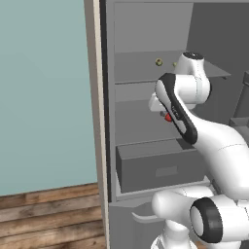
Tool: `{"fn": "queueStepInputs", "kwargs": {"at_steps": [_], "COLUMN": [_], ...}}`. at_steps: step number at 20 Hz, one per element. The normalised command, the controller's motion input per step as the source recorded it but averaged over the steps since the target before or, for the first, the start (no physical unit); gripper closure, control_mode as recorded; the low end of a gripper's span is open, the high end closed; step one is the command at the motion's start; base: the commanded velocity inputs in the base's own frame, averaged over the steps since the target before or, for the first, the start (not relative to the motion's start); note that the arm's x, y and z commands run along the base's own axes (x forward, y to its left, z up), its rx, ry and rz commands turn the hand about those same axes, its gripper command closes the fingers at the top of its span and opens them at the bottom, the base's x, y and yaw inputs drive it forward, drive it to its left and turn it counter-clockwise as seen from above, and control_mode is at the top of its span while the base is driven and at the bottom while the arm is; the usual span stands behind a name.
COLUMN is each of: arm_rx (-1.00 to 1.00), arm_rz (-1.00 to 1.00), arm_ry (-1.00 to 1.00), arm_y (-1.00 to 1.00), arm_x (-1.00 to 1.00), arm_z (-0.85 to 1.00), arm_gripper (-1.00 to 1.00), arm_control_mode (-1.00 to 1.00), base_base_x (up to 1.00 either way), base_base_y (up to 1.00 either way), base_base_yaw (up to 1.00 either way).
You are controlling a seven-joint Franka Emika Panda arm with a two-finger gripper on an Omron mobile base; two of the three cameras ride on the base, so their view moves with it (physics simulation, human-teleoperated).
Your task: Pick the egg and butter from the fridge and place them by the bowl for mixing.
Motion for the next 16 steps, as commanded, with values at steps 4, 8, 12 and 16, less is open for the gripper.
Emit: {"fn": "queueStepInputs", "kwargs": {"at_steps": [4, 8, 12, 16], "arm_rx": [0.00, 0.00, 0.01, 0.00], "arm_rz": [0.00, 0.00, 0.00, 0.00], "arm_ry": [0.00, -0.21, -0.26, -0.08], "arm_y": [0.00, -0.02, -0.06, -0.12], "arm_x": [-0.03, -0.21, -0.13, -0.02], "arm_z": [0.00, 0.00, 0.15, 0.38], "arm_gripper": [-1.00, -1.00, -1.00, -1.00], "arm_control_mode": [-1.00, -1.00, -1.00, -1.00], "base_base_x": [0.00, 0.00, 0.00, 0.00], "base_base_y": [0.00, 0.00, 0.00, 0.00], "base_base_yaw": [0.00, 0.00, 0.00, 0.00]}}
